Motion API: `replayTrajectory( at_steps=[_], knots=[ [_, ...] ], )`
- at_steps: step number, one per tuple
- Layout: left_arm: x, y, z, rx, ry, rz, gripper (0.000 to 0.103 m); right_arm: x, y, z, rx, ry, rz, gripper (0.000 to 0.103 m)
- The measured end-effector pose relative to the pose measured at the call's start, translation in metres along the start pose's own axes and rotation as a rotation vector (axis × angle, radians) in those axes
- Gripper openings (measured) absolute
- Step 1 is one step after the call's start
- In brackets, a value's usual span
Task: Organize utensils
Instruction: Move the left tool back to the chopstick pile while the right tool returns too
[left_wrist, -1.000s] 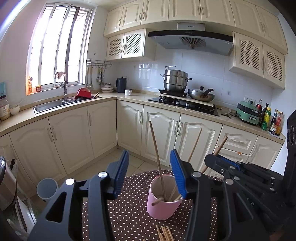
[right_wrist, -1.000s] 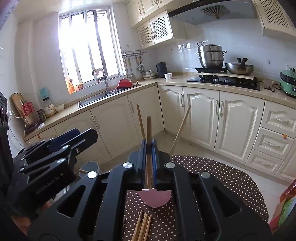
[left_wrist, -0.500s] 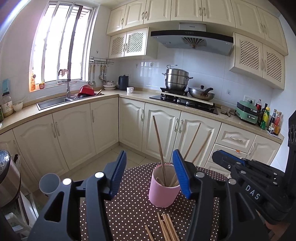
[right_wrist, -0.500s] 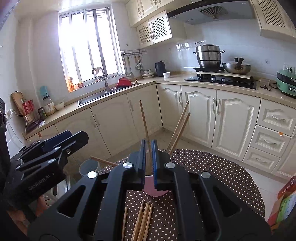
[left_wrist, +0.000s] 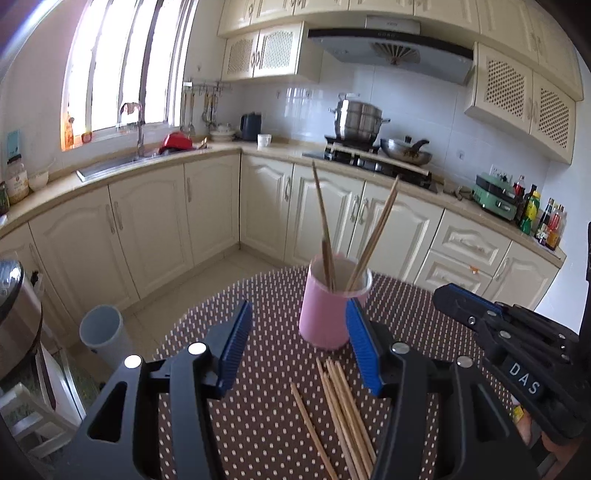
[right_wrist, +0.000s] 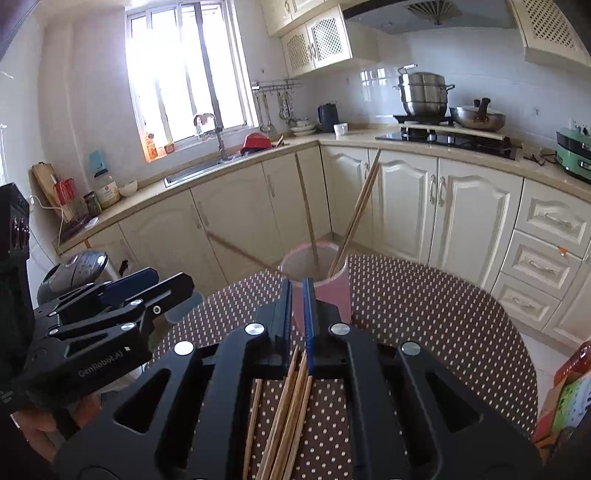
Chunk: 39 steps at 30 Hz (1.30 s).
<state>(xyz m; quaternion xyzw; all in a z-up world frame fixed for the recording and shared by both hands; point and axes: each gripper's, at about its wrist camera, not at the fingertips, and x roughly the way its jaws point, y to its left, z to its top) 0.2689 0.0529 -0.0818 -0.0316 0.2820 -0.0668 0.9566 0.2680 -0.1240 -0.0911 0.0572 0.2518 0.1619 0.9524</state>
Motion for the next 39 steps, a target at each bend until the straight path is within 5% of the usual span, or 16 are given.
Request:
replayTrajectory(
  at_steps=[9, 16, 24, 33, 39],
  knots=[
    [0.058, 0.001, -0.07, -0.009, 0.26, 0.028, 0.053, 0.025, -0.015, -0.056, 0.038, 0.137, 0.007, 0.007],
    [0.087, 0.0, -0.099, -0.009, 0.374, 0.043, 0.053, 0.044, -0.026, -0.08, 0.058, 0.218, 0.008, 0.007],
    [0.108, 0.004, -0.107, -0.01, 0.417, 0.052, 0.052, 0.066, -0.028, -0.094, 0.068, 0.294, 0.024, 0.007],
    [0.117, 0.011, -0.1, 0.011, 0.393, 0.093, 0.015, 0.088, -0.022, -0.102, 0.065, 0.355, 0.027, 0.007],
    [0.118, 0.014, -0.098, 0.019, 0.391, 0.087, 0.013, 0.098, -0.018, -0.107, 0.057, 0.37, 0.02, 0.007]
  ],
)
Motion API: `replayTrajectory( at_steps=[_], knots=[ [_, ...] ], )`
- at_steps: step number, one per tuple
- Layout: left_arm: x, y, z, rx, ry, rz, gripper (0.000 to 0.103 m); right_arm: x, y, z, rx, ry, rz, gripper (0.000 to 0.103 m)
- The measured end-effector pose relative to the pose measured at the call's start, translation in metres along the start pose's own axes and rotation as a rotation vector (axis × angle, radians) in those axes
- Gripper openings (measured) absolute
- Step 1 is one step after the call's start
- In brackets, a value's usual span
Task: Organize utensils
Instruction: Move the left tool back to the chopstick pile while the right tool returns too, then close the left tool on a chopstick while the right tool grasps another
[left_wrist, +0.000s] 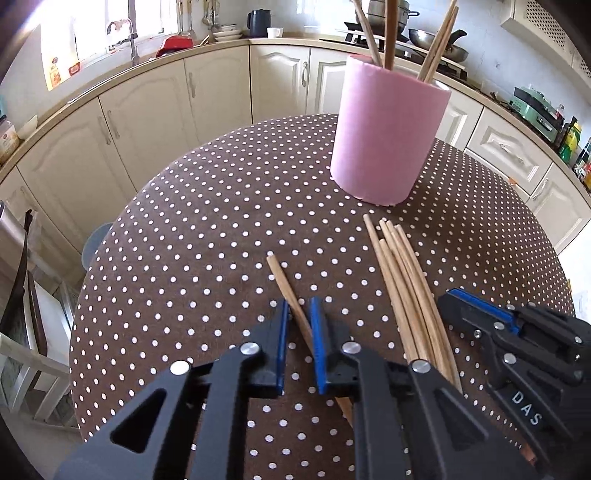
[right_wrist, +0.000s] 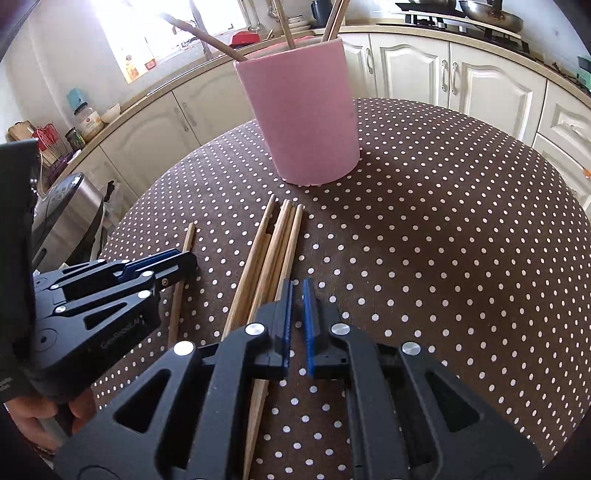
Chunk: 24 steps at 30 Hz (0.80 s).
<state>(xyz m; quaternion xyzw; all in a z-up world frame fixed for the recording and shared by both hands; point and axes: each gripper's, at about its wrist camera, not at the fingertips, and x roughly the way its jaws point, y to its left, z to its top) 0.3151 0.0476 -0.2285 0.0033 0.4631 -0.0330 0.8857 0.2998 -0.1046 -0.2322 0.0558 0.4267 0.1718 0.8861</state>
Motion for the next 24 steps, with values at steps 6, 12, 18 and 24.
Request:
replayTrajectory(
  at_steps=[6, 12, 18, 24],
  knots=[
    [-0.001, 0.001, 0.002, 0.005, -0.003, -0.001, 0.012, -0.001, 0.007, 0.006, -0.013, -0.025, -0.017, 0.007],
    [0.002, -0.006, 0.003, 0.018, -0.007, 0.006, 0.012, 0.01, 0.008, 0.009, -0.023, 0.02, -0.024, 0.007],
    [0.003, -0.005, 0.004, 0.015, -0.004, -0.007, 0.012, 0.007, 0.009, 0.014, -0.017, 0.004, -0.019, 0.008],
    [0.003, -0.004, 0.003, 0.017, -0.003, -0.006, 0.012, 0.008, 0.01, 0.017, -0.019, 0.016, -0.016, 0.008]
  ],
)
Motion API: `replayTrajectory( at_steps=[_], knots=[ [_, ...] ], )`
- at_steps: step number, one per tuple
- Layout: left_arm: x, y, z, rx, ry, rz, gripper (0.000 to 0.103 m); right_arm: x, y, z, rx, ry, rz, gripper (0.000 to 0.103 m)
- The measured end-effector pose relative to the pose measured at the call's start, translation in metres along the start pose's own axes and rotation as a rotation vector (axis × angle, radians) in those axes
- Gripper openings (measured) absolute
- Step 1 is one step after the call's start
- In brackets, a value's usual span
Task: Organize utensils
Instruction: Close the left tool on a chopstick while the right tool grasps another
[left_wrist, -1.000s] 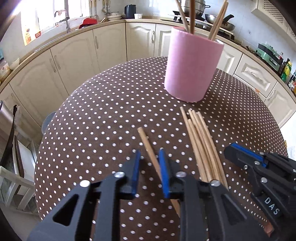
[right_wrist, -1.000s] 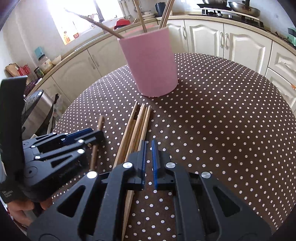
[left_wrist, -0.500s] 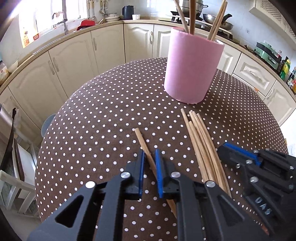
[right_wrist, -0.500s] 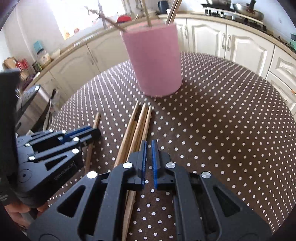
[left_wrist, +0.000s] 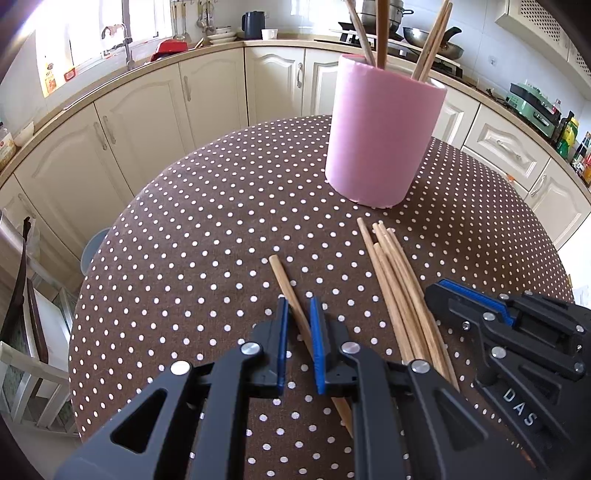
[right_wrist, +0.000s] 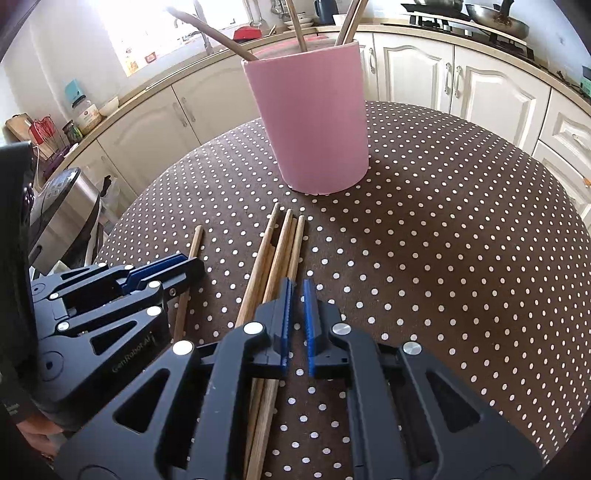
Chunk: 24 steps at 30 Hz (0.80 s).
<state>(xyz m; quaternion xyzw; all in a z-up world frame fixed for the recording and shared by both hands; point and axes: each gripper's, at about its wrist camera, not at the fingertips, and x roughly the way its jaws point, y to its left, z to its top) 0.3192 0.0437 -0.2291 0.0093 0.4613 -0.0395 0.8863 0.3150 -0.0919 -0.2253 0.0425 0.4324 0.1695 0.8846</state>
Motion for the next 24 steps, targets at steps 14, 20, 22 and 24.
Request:
replayTrajectory(
  at_steps=[14, 20, 22, 24],
  knots=[
    [0.002, -0.001, 0.001, 0.001, 0.004, -0.006, 0.012, 0.008, 0.011, 0.009, -0.031, 0.025, -0.071, 0.021],
    [0.003, -0.002, 0.001, 0.004, 0.004, -0.004, 0.012, 0.017, 0.013, 0.017, -0.055, 0.061, -0.096, 0.021],
    [0.004, -0.003, 0.002, 0.005, 0.005, -0.004, 0.011, 0.023, 0.02, 0.02, -0.082, 0.065, -0.12, 0.021],
    [0.004, -0.004, 0.003, 0.005, 0.007, -0.002, 0.01, 0.027, 0.024, 0.024, -0.1, 0.074, -0.141, 0.021]
  ],
)
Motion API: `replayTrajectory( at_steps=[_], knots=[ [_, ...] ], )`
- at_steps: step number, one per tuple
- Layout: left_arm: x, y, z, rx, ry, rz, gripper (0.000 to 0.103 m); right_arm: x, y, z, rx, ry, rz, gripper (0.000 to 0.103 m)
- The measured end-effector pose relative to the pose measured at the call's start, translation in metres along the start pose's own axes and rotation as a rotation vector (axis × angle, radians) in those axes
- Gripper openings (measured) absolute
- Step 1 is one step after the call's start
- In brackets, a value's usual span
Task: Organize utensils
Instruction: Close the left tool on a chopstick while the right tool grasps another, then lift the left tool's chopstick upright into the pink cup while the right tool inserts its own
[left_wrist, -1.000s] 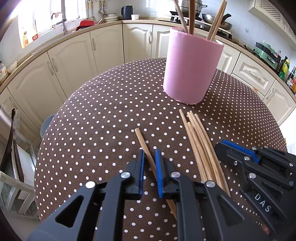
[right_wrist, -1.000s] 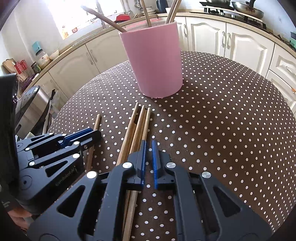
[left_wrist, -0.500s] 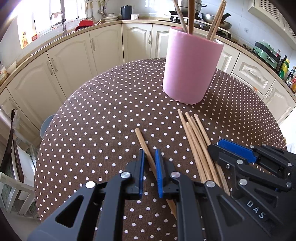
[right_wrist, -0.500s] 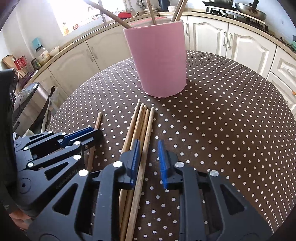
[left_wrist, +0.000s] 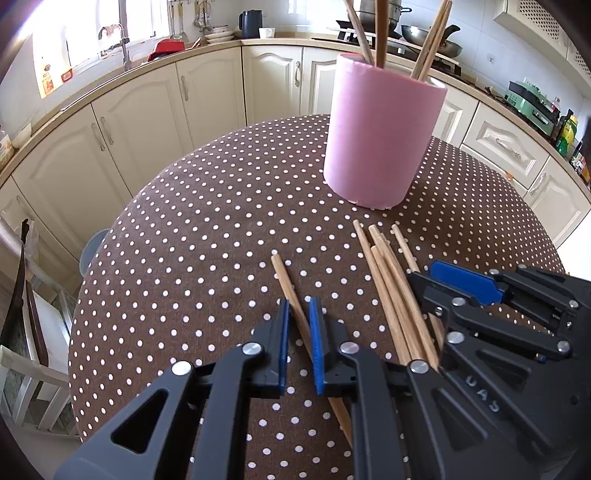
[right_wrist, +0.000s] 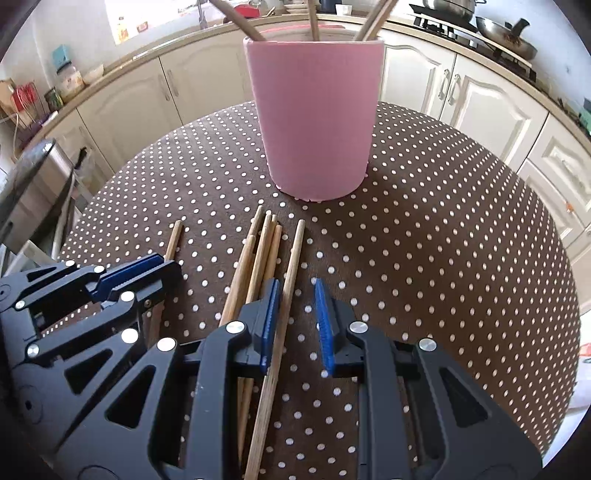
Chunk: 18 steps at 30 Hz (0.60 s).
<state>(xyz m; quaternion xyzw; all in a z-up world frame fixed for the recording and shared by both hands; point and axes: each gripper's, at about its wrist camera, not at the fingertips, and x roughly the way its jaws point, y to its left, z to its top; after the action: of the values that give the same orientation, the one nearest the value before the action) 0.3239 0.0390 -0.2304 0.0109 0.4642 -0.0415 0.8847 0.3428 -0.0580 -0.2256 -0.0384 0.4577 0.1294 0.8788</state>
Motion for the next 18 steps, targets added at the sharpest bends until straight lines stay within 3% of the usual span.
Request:
replayTrajectory(
  at_steps=[3, 7, 13, 18],
  knots=[
    [0.001, 0.0, 0.004, -0.014, 0.003, -0.011, 0.008, 0.004, 0.004, 0.003, -0.025, 0.0, -0.019, 0.011],
    [0.002, 0.0, 0.008, -0.021, 0.01, -0.039, 0.006, 0.004, -0.002, 0.003, 0.0, -0.013, 0.018, 0.006],
    [-0.017, 0.0, 0.014, -0.038, -0.023, -0.098, 0.006, -0.016, -0.022, -0.002, 0.058, -0.061, 0.085, 0.006],
    [-0.05, 0.0, 0.021, -0.033, -0.09, -0.13, 0.006, -0.057, -0.03, 0.002, 0.08, -0.154, 0.139, 0.006]
  ],
)
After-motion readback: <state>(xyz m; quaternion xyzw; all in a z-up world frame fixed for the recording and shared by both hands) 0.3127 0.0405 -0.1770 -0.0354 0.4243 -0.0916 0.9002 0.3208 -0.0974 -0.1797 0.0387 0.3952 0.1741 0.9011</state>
